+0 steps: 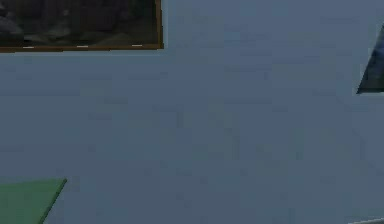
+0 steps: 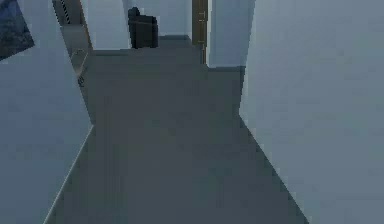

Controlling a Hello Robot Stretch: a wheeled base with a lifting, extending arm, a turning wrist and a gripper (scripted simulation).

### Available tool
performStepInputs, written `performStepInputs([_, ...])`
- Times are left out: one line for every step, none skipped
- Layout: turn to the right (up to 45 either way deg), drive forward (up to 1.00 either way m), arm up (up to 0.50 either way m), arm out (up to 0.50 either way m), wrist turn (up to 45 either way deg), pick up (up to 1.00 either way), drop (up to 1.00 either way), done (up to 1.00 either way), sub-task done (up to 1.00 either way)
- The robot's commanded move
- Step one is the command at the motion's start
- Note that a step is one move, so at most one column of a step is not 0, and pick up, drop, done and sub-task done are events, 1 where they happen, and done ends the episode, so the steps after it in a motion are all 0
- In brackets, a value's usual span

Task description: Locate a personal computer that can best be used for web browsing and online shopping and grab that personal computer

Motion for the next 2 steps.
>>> performStepInputs([0.0,0.2,0.0,0.0,0.0,0.0,0.0,0.0,0.0])
performStepInputs([-45.0,0.0,0.0,0.0,0.0,0.0,0.0,0.0,0.0])
